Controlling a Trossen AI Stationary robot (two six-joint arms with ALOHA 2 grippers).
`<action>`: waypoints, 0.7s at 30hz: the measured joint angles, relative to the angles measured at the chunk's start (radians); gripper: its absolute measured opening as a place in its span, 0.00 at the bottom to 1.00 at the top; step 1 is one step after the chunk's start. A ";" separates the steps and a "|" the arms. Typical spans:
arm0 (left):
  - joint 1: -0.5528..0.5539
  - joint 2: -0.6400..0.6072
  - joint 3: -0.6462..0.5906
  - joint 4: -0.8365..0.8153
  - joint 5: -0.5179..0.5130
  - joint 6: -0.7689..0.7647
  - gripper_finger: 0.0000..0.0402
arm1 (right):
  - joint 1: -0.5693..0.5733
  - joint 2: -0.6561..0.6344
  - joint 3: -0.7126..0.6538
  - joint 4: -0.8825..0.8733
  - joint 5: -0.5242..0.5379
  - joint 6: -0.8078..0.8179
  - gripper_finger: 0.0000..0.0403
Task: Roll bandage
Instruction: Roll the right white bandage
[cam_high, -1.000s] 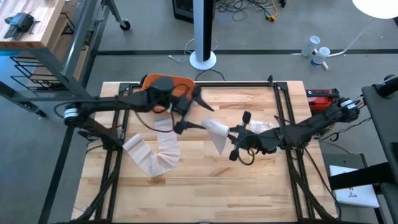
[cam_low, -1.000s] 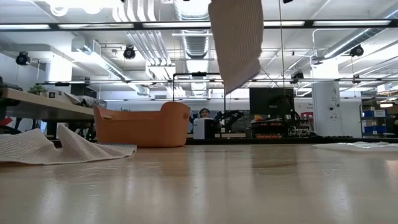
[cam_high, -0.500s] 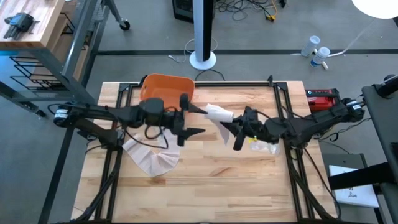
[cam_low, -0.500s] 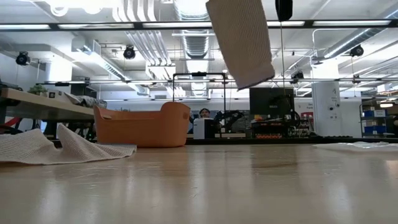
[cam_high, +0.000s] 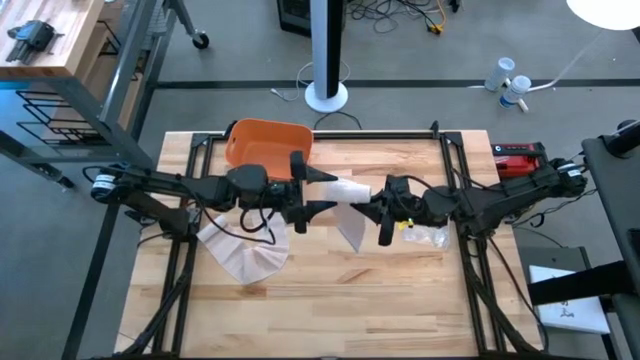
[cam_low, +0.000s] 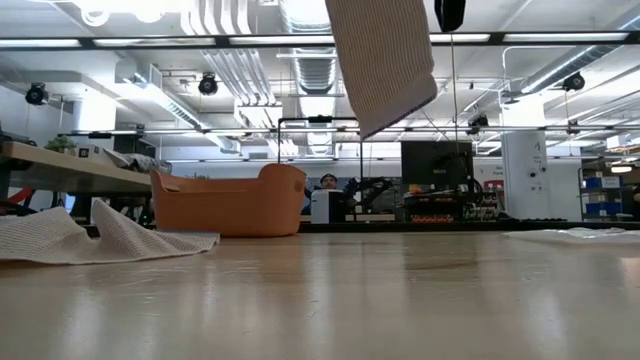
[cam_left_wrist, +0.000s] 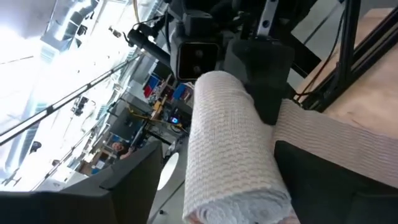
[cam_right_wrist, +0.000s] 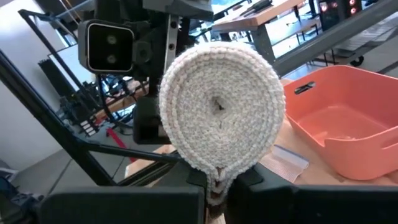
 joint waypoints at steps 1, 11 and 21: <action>0.000 0.001 0.000 -0.010 0.000 0.004 0.73 | 0.000 0.000 0.000 0.000 -0.001 -0.001 0.03; 0.001 0.024 0.000 -0.034 -0.005 0.014 0.62 | 0.001 0.001 -0.001 0.021 -0.077 -0.039 0.03; -0.006 0.022 0.000 -0.030 0.001 0.002 0.49 | -0.002 0.001 -0.001 0.018 -0.069 -0.038 0.03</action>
